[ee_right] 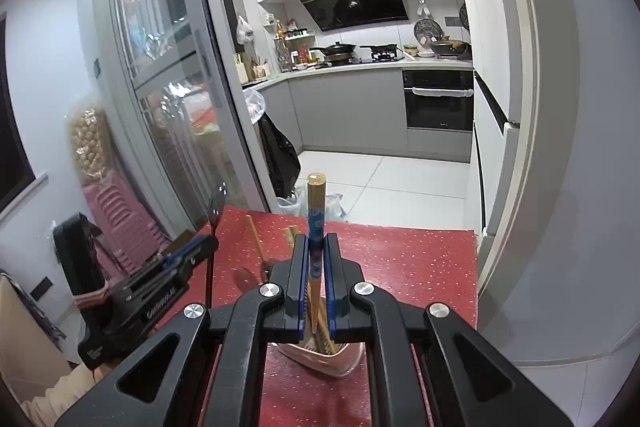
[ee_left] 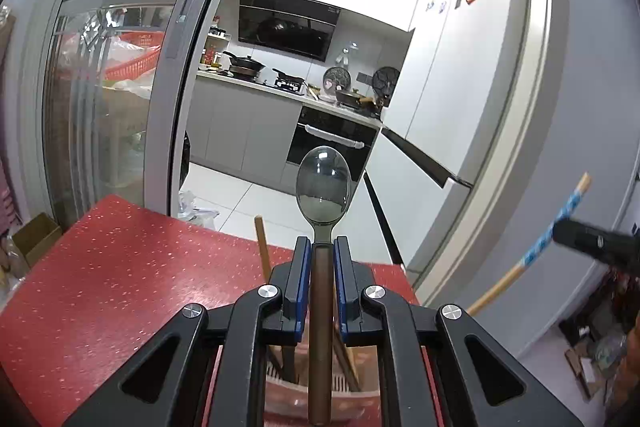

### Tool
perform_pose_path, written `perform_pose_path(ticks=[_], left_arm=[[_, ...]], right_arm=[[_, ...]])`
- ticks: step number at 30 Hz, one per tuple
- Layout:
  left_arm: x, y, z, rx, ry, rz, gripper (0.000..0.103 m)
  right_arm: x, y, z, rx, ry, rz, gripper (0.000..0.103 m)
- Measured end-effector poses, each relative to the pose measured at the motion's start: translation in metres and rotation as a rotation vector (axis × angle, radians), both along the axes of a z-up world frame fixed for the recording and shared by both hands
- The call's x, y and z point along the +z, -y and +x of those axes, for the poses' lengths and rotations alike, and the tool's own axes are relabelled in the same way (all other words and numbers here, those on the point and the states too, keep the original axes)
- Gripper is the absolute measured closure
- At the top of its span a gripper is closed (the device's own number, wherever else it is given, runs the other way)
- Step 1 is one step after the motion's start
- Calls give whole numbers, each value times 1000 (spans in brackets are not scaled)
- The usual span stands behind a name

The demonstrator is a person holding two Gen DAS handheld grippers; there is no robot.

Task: Organize utensils
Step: 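Lift the chopstick and spoon with both tools and carry them over the holder, then lower the chopstick and spoon into the holder and open both tools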

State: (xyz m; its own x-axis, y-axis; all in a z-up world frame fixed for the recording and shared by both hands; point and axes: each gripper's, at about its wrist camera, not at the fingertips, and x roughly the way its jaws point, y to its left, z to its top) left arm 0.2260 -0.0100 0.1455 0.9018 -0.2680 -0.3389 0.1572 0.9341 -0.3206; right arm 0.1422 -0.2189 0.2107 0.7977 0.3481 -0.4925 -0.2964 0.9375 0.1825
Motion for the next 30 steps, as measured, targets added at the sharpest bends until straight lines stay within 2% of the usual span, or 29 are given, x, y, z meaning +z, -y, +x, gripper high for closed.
perform_pose_path(ticks=[12, 20, 30], left_arm=[[-40, 20, 44, 19, 11, 19, 66], [-61, 30, 42, 5, 15, 88, 66], [-79, 32, 35, 14, -12, 135, 66]], right_arm=[[-35, -3, 36, -4, -43, -53, 95], [-54, -18, 54, 22, -103, -117, 95], [-83, -31, 85, 46, -223, -99, 95]])
